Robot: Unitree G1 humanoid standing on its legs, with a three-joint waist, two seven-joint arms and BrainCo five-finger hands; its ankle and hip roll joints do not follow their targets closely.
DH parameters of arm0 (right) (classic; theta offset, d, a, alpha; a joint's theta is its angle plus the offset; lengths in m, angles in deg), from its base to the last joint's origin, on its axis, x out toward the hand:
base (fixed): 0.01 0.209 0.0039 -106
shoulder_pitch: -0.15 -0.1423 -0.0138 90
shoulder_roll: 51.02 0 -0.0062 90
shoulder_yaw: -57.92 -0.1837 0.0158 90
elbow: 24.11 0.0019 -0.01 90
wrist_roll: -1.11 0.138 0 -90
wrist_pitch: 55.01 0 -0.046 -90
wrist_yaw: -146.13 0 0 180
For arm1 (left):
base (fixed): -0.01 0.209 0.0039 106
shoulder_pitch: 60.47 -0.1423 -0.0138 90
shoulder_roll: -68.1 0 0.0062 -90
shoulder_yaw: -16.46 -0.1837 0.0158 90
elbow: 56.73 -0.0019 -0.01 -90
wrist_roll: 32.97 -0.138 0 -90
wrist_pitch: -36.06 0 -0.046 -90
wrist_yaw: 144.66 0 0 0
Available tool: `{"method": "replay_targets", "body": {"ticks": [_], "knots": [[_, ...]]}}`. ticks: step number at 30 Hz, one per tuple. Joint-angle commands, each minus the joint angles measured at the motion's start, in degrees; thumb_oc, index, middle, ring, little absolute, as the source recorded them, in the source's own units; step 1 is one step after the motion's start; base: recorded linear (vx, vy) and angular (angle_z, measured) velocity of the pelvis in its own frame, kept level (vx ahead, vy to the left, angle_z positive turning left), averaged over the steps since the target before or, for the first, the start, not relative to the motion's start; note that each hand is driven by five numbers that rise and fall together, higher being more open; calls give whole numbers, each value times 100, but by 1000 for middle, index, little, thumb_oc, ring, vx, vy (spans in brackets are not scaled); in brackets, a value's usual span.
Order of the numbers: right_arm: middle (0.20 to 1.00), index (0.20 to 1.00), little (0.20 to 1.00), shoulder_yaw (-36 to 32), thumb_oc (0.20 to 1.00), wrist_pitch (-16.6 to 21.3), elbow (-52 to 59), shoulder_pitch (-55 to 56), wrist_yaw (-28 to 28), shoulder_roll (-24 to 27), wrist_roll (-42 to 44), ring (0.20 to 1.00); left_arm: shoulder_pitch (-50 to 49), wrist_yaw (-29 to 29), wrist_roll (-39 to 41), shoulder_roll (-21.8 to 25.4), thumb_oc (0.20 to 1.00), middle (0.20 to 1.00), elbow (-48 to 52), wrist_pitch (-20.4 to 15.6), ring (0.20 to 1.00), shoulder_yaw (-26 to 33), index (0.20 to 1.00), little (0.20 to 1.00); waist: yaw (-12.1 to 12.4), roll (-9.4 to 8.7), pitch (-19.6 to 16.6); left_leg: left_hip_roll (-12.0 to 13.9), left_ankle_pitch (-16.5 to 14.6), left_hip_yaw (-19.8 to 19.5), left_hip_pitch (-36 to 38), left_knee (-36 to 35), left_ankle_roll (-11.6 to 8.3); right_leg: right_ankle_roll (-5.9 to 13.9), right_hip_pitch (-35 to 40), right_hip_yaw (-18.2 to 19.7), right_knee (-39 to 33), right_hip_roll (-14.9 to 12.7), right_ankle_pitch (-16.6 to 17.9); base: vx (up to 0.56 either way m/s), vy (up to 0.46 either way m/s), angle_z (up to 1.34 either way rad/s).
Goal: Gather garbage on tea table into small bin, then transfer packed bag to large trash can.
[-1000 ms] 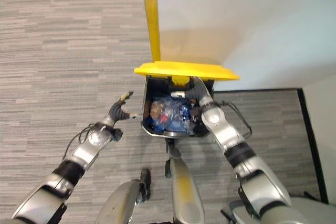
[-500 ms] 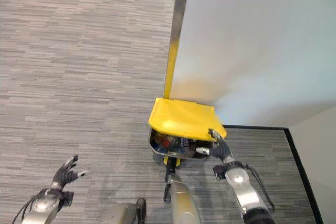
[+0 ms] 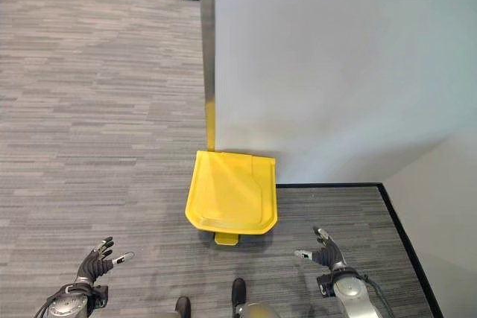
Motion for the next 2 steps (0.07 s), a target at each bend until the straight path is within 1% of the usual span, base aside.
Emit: {"method": "replay_targets", "body": {"ticks": [1, 2], "knots": [[1000, 1000, 1000, -154, 1000, 182, 140, -237, 35, 111, 24, 1000, 16, -29, 90, 238, 1000, 1000, 1, -109, 1000, -11, 1000, 1000, 34, -90, -81, -536, -477, 57, 38, -11, 291, 459, 143, 106, 29, -232, -492, 0, 0, 0], [1000, 1000, 1000, -154, 1000, 182, 140, -237, 35, 111, 24, 1000, 16, -29, 90, 238, 1000, 1000, 1, -109, 1000, -11, 1000, 1000, 34, -90, -81, -536, -477, 57, 38, -11, 291, 459, 143, 106, 29, -232, -492, 8, -25, 4]]}}
